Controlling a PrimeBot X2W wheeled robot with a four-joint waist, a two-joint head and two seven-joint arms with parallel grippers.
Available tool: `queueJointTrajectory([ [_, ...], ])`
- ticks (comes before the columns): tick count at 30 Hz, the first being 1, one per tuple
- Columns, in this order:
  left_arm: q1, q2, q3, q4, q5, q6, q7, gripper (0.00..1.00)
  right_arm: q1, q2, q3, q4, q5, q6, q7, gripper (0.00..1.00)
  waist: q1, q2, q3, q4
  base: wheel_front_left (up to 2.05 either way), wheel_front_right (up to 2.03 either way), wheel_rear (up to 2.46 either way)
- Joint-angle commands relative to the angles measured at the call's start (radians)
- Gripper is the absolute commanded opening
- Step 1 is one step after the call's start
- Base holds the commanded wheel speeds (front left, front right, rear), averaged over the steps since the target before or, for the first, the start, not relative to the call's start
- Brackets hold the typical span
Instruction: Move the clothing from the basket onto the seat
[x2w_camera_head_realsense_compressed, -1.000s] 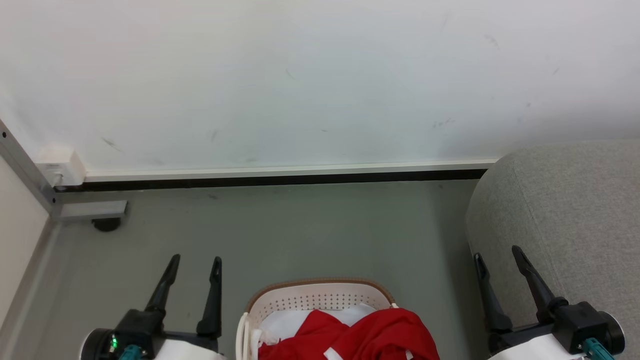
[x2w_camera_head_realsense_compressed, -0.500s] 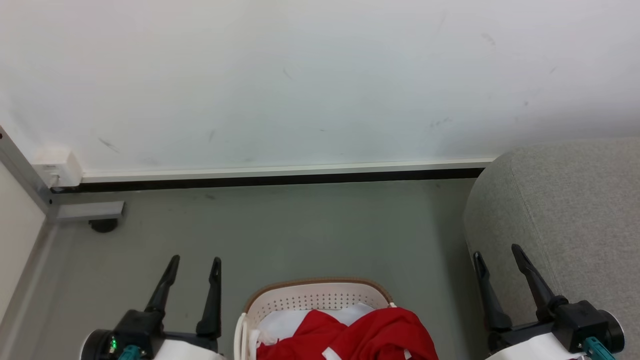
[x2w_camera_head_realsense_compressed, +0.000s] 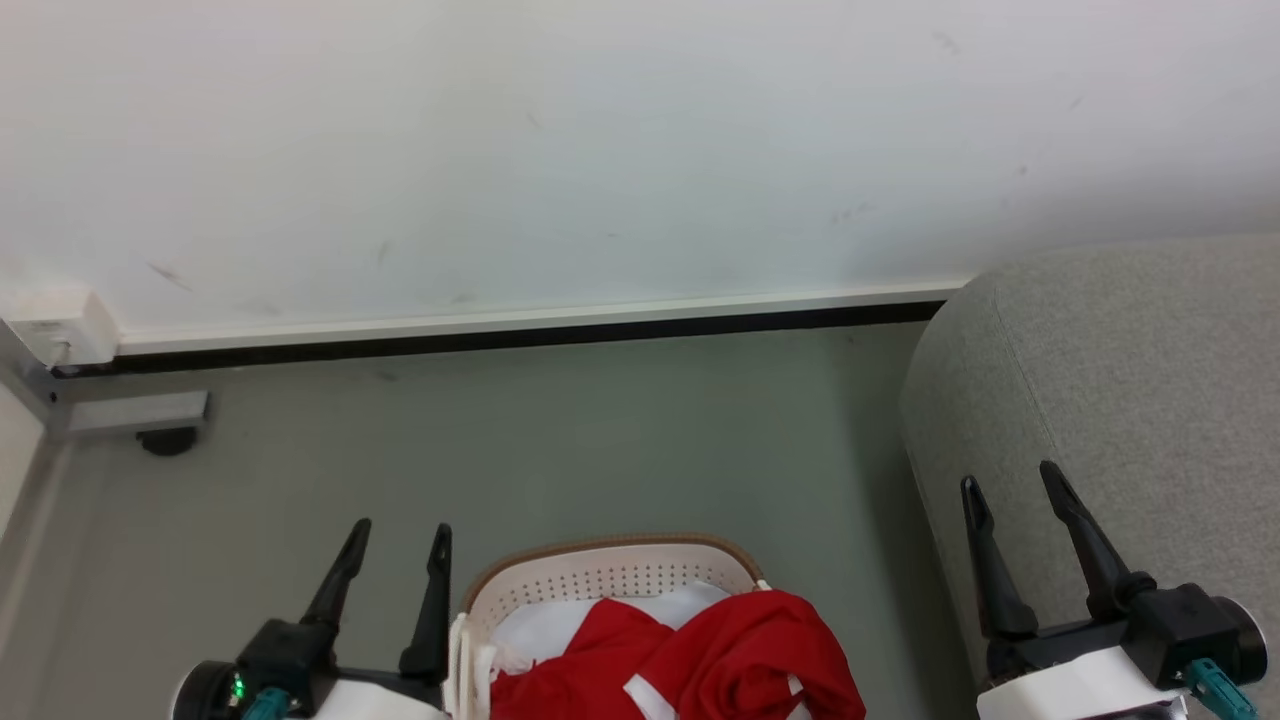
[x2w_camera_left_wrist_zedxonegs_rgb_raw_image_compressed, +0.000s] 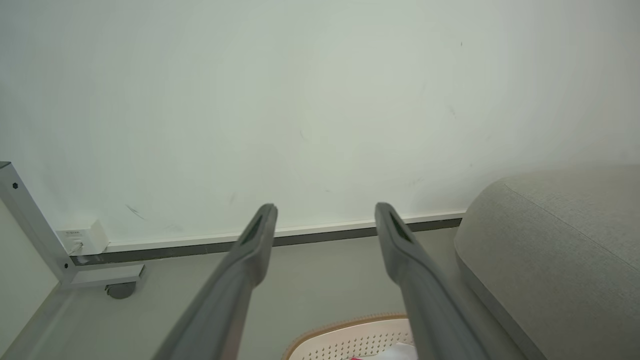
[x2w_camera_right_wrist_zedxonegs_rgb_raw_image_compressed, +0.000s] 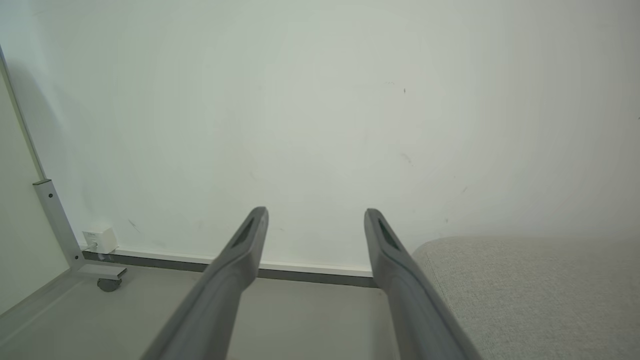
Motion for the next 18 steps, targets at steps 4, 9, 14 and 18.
queueJointTrajectory([
  [4,-0.040,0.003,-0.001,0.023,0.004,-0.011,-0.001,1.00,-0.038,-0.005,-0.004,-0.023,-0.005,-0.002,0.001,1.00,0.0000,0.0000,0.075,-0.051,0.00,0.00,0.00],
  [9,-0.080,0.015,-0.005,0.071,0.023,-0.023,-0.001,1.00,-0.064,-0.004,-0.011,-0.044,0.008,-0.002,0.001,1.00,0.0000,0.0000,0.138,-0.118,0.00,0.00,0.00],
  [14,-0.127,0.043,-0.019,0.160,0.031,-0.039,-0.001,1.00,-0.086,-0.004,-0.020,-0.062,0.021,-0.002,0.001,1.00,0.0000,0.0000,0.199,-0.183,0.00,0.00,0.00],
  [18,-0.178,0.070,-0.048,0.283,0.040,-0.056,-0.001,1.00,-0.102,-0.004,-0.022,-0.073,0.031,-0.002,0.001,1.00,0.0000,0.0000,0.242,-0.228,0.00,0.00,0.00],
])
